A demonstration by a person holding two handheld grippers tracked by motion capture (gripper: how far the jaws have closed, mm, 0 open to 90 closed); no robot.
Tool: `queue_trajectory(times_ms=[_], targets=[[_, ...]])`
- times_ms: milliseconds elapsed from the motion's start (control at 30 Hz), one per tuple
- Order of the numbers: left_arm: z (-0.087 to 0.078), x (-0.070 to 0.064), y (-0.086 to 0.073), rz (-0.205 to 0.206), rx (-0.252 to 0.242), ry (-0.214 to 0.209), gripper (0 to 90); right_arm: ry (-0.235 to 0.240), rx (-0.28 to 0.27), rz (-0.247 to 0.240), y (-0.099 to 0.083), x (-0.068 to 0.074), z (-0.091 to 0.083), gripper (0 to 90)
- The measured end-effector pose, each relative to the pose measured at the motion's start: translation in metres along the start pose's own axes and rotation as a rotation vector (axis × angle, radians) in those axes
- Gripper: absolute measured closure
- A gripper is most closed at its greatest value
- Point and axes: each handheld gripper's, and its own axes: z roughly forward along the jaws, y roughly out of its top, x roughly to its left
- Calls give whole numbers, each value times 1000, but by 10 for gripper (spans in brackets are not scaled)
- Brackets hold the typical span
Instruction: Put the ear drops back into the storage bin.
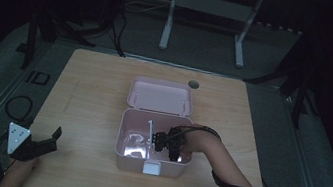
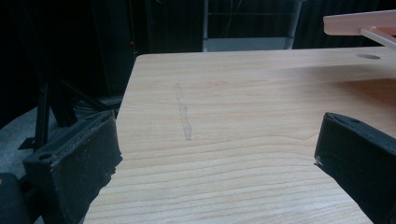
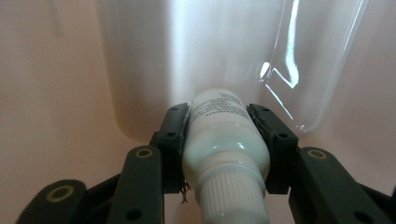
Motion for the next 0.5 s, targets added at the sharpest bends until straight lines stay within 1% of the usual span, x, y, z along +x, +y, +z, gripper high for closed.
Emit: queue_trajectory(times_ms=[67, 200, 233, 300, 367, 500], targets=[[0, 0, 0, 1, 0, 0, 3, -2, 12, -3, 1, 0, 2, 593], [0, 0, 0, 1, 0, 0, 4, 2, 17, -3, 2, 0, 3, 590], [0, 0, 0, 0, 0, 1, 3, 6, 12, 2, 2, 0, 2, 572], [0, 0, 0, 0, 0, 0, 4, 4, 11, 3, 1, 0, 2, 575], [0, 0, 0, 0, 0, 0, 3, 16, 8, 5, 1, 0, 0, 563], [0, 0, 0, 1, 0, 0, 3, 15, -2, 13, 0, 0, -2, 550]])
